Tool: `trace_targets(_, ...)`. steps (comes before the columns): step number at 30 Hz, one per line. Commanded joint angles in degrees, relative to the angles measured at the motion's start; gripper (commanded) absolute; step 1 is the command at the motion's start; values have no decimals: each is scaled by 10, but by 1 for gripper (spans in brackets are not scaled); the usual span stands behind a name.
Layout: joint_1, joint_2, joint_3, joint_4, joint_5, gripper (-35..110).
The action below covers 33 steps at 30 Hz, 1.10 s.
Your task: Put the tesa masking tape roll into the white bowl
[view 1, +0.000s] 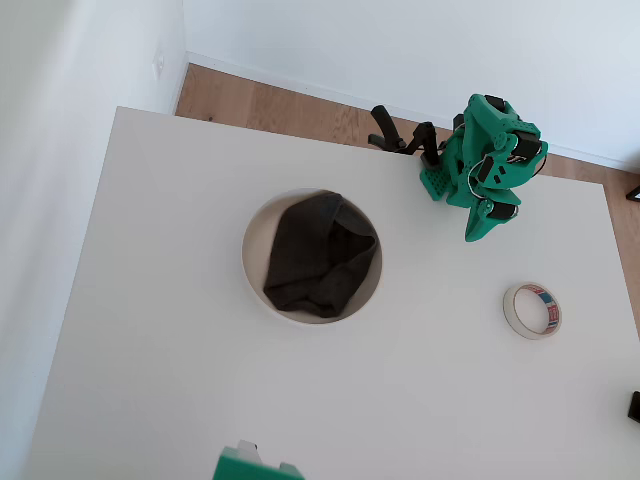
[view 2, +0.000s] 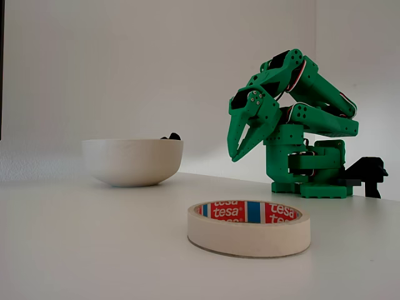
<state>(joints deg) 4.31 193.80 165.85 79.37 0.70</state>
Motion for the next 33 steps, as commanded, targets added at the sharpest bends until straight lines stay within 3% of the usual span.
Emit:
trace_targets(1, 15, 4, 0, 4, 10, -8)
trace_targets(23, 29, 4, 0, 2, 12, -8)
trace_targets(28, 21, -7, -14, -40, 14, -8)
trace_targets(33, -15, -173, -86, -120, 18, -8)
